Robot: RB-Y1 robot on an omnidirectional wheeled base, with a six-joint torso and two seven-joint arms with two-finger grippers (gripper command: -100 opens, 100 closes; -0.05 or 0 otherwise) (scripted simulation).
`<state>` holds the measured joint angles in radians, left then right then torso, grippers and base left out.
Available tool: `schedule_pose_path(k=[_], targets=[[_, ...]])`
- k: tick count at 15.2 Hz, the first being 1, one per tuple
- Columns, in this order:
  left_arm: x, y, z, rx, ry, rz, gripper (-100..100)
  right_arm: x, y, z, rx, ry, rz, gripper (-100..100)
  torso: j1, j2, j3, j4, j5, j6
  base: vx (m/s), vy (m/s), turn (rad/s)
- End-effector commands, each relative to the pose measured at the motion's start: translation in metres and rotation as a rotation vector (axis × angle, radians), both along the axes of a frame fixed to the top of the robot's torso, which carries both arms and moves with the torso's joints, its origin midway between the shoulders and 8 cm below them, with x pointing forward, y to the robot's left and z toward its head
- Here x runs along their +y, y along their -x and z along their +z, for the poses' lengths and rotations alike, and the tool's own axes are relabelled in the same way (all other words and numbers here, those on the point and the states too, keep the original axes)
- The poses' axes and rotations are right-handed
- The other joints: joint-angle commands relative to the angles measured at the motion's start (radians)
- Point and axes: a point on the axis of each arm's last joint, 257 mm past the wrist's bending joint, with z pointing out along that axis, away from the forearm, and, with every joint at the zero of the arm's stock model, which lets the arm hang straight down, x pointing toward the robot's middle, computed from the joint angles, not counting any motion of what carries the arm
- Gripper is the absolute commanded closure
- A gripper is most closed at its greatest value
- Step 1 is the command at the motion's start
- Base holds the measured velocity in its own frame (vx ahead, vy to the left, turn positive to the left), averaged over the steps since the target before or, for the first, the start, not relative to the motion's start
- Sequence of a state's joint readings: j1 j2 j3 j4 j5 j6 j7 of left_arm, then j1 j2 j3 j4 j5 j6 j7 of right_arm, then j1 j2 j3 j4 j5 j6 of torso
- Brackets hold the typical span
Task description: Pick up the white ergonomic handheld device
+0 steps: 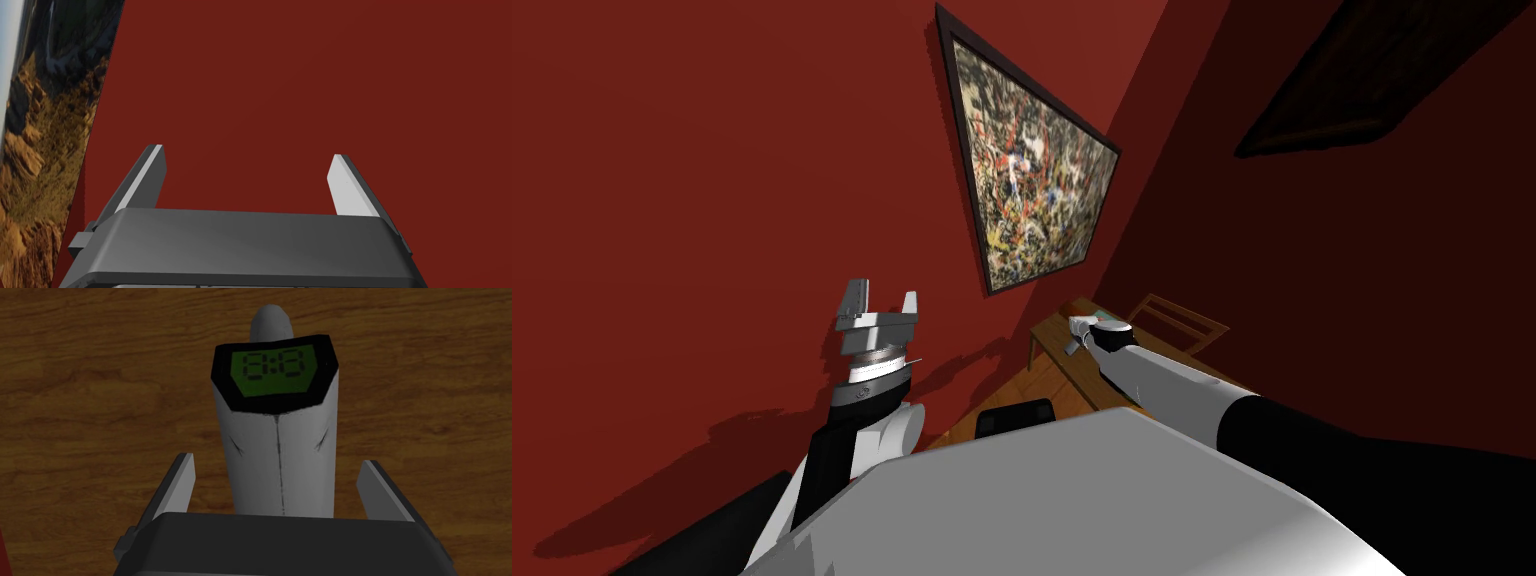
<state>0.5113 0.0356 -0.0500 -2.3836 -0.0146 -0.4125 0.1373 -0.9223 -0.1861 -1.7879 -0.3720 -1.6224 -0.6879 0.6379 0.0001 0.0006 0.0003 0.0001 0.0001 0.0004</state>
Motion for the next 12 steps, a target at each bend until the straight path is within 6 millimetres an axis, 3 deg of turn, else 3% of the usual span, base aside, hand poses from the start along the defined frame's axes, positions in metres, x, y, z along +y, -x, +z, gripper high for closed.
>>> schedule_pose_path(k=[1, 2, 6, 8, 10, 11, 12], targets=[[0.0, 0.0, 0.0, 0.0, 0.0, 0.0, 0, 0.0, 0.0, 0.0, 0.0, 0.0, 0.0, -100, 0.0, 0.0, 0.0, 0.0, 0.0, 0.0, 0.0, 0.0, 0.0], [0.0, 0.0, 0.0, 0.0, 0.0, 0.0, 0, -0.001, 0.0, 0.0, 0.0, 0.001, 0.001, 100, 0.0, 0.0, 0.0, 0.0, 0.0, 0.0, 0.0, 0.0, 0.0], [0.0, 0.0, 0.0, 0.0, 0.0, 0.0, 0, 0.0, 0.001, 0.0, 0.002, 0.001, 0.004, 100, 0.0, -0.001, 0.0, 0.0, 0.0, 0.0, 0.0, 0.0, 0.0], [0.0, 0.0, 0.0, 0.0, 0.0, 0.0, 0, 0.02, -0.012, 0.006, 0.001, 0.0, 0.039, 100, 0.0, -0.001, 0.0, 0.001, 0.0, 0.001, 0.007, -0.006, -0.242], [0.0, 0.0, 0.0, 0.0, 0.0, 0.0, 0, 0.02, -0.012, 0.006, 0.001, 0.0, 0.039, 100, 0.0, -0.001, 0.0, 0.001, 0.0, 0.002, 0.008, 0.002, -0.141], [0.0, 0.0, 0.0, 0.0, 0.0, 0.0, 0, 0.043, -0.024, 0.013, 0.001, 0.0, 0.08, 100, 0.0, -0.001, 0.0, 0.001, 0.0, 0.001, 0.005, -0.008, -0.25], [0.0, 0.0, 0.0, 0.0, 0.0, 0.0, 0, 0.051, -0.029, 0.016, 0.001, 0.001, 0.093, 100, 0.0, -0.001, 0.0, 0.001, 0.001, 0.001, 0.011, -0.008, -0.355]])
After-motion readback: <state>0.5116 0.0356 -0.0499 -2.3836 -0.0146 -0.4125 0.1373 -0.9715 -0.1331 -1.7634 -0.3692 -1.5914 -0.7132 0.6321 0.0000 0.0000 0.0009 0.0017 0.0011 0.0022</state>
